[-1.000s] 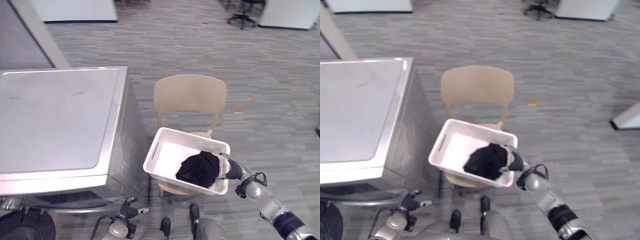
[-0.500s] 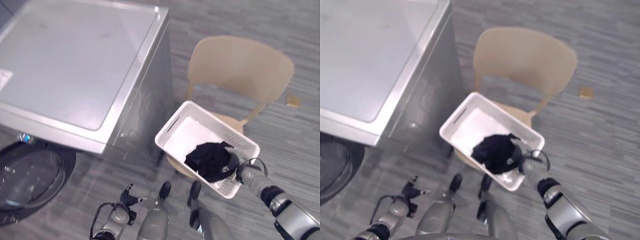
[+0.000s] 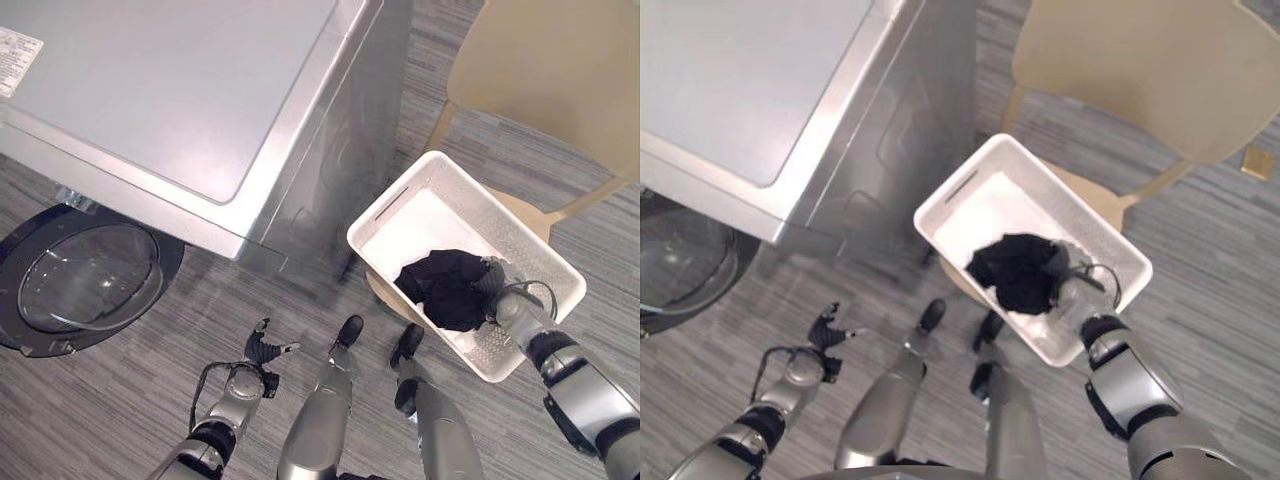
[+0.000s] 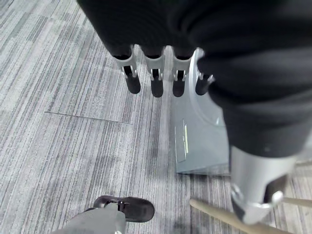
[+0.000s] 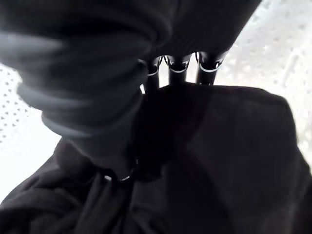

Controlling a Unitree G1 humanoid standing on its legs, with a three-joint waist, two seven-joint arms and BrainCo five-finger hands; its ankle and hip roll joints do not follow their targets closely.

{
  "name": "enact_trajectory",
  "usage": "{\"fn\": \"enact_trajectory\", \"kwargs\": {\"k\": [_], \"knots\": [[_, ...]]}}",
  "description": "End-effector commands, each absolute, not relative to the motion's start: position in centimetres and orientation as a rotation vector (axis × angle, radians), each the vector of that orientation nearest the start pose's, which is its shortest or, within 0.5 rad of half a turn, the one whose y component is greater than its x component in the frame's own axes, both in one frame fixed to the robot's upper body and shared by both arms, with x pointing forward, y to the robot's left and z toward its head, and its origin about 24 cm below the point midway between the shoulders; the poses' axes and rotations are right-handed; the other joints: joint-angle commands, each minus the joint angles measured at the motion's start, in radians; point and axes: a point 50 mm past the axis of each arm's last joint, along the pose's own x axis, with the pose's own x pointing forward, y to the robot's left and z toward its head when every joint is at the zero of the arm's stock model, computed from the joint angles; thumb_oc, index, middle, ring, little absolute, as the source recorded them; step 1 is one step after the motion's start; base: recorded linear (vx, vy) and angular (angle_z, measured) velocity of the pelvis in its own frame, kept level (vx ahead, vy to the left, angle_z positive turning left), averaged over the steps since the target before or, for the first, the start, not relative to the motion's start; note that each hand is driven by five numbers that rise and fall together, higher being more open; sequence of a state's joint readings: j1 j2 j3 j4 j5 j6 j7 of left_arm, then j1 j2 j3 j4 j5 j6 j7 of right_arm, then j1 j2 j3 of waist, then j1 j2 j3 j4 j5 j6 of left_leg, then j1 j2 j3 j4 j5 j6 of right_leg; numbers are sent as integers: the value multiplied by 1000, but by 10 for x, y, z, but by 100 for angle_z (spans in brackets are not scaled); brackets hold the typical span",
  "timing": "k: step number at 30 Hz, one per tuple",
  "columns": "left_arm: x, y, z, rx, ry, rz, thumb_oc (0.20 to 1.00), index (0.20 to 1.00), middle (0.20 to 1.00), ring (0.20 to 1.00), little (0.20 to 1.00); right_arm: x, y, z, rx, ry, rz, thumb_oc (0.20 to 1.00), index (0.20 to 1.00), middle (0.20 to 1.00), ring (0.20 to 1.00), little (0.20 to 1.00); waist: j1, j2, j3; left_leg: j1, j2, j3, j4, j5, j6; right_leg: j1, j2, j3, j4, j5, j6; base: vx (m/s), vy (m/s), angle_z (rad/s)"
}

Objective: Grab the laundry basket,head to the washer,open it,put in the laundry and shut it.

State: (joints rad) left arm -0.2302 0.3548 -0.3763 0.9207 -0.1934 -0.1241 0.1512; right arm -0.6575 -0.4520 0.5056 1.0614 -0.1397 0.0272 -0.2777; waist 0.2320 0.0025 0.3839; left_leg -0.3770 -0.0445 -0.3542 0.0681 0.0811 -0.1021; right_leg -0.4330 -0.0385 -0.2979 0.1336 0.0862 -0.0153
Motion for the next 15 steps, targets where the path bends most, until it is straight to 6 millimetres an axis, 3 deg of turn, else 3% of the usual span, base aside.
{"fn": "enact_trajectory", "kwargs": {"k": [1,5,6,12,15], "knots": [[214,230,-94,373,655,30,1000,1000,1000,1000,1000,320,-232,-3,-733,347,-78,200,200,200,200,200,-22,7,-90,50,-31,93,-145,58,37,38,-4,75,123,-207,70,46,40,-1],[207,233,-96,359,668,37,1000,1000,1000,1000,1000,317,-230,5,-633,291,-82,200,200,200,200,200,-39,-7,-107,84,-27,107,-146,44,40,85,-3,83,92,-197,76,80,61,-9],[191,234,-103,335,706,45,1000,1000,1000,1000,1000,312,-219,20,-517,177,-40,200,200,200,200,200,-71,-29,-143,138,-24,128,-144,14,49,163,-3,100,42,-188,87,106,77,-15],[165,240,-113,309,779,78,1000,1000,1000,1000,1000,297,-207,48,-417,15,65,200,200,200,200,200,-113,-53,-208,232,-18,168,-119,-44,67,274,-4,132,-3,-184,100,116,91,-31],[149,242,-119,295,824,89,1000,1000,1000,1000,1000,282,-198,60,-367,-55,145,200,200,200,200,200,-138,-59,-249,303,-14,194,-96,-84,85,319,-9,154,36,-196,111,102,99,-29]]}}
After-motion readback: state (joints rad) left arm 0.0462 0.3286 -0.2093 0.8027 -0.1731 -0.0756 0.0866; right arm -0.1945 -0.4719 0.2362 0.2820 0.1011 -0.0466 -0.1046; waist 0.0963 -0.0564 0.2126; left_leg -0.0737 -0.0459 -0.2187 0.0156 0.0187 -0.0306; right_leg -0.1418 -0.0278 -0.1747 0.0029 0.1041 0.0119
